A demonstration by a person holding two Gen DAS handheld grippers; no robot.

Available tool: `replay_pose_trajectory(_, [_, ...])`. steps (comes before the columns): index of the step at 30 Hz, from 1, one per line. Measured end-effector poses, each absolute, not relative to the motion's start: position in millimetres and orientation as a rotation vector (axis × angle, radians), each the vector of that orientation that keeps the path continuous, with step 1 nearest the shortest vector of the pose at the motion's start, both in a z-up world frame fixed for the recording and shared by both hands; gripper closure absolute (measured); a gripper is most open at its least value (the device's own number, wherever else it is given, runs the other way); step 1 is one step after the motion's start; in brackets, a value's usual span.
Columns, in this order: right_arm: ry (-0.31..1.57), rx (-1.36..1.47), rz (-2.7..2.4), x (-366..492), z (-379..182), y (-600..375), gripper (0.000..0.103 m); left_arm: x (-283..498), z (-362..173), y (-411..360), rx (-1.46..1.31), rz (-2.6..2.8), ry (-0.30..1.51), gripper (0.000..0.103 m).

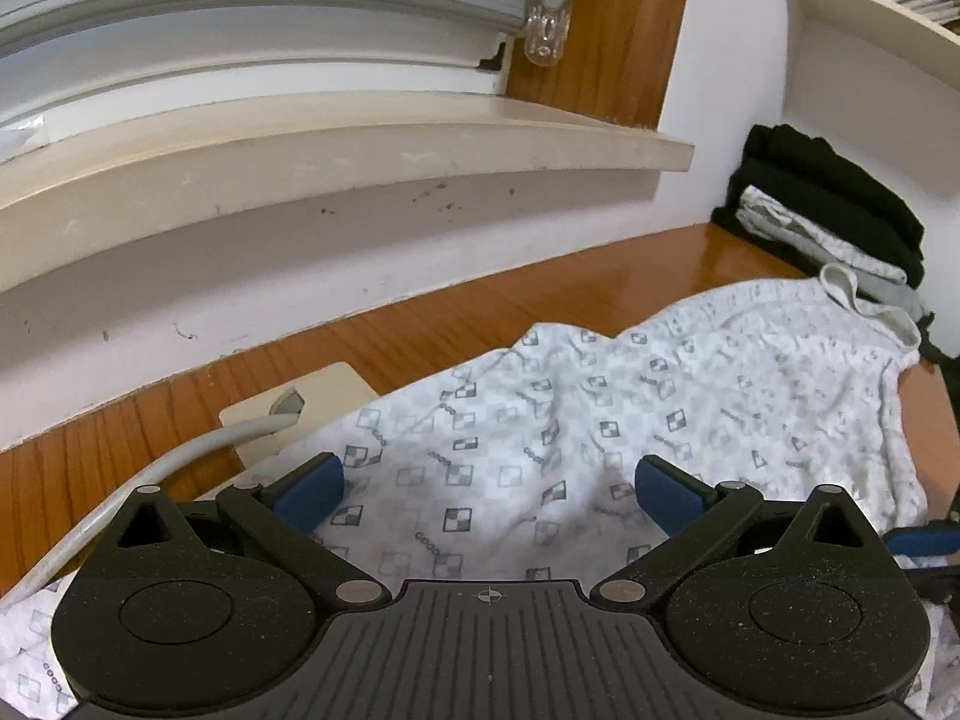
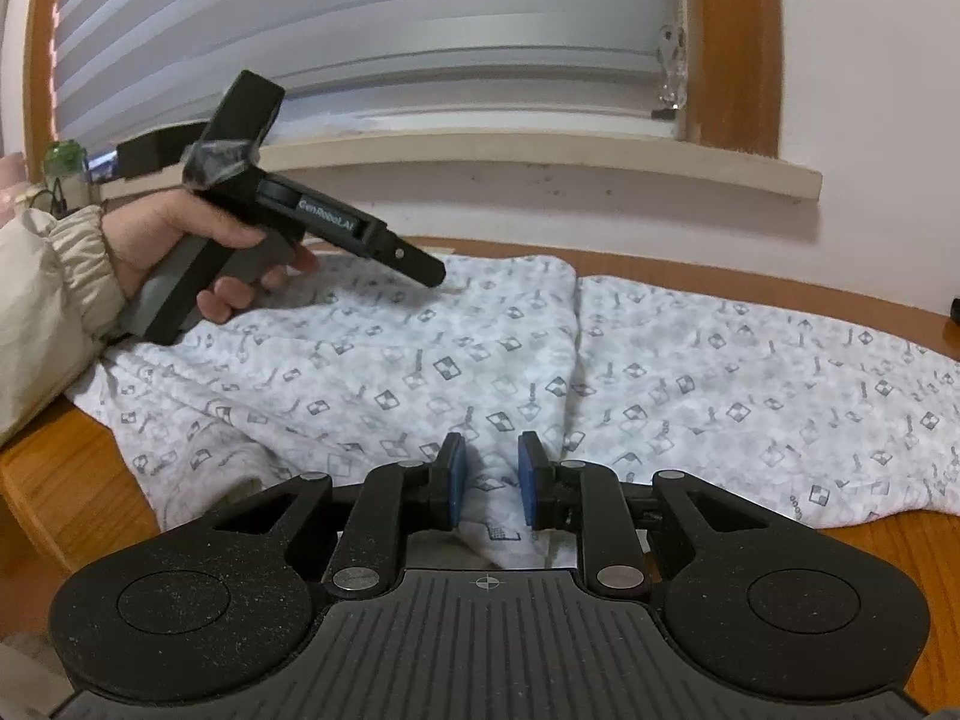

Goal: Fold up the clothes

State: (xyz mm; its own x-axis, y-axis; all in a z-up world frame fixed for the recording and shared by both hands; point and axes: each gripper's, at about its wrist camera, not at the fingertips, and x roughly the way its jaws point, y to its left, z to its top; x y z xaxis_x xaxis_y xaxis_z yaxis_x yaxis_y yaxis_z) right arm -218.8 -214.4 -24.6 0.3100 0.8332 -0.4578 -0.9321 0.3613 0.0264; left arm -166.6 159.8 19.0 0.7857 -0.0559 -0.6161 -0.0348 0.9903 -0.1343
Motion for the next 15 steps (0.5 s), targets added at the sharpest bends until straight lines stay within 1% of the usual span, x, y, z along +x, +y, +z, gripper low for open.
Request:
replay_pose_trajectory(4, [0.416,-0.241,1.188,-219,-28,-216,0.082,-167,21,158,-0.138,-0.008,0.661,0.000])
replay_pose_trajectory(7, [0.414,-0.231,1.200,-218,-29,-215,0.081,-178,33,159,-0.148,0.001,0.626,0.000])
replay_pose_trajectory(10, [0.425,-0.207,1.216,-214,-29,-216,0.081,-218,51,168,-0.182,0.030,0.577,0.000])
replay_pose_trajectory(15, [0.408,-0.191,1.225,-215,-32,-220,0.080,-314,79,193,-0.134,0.180,0.566,0.000])
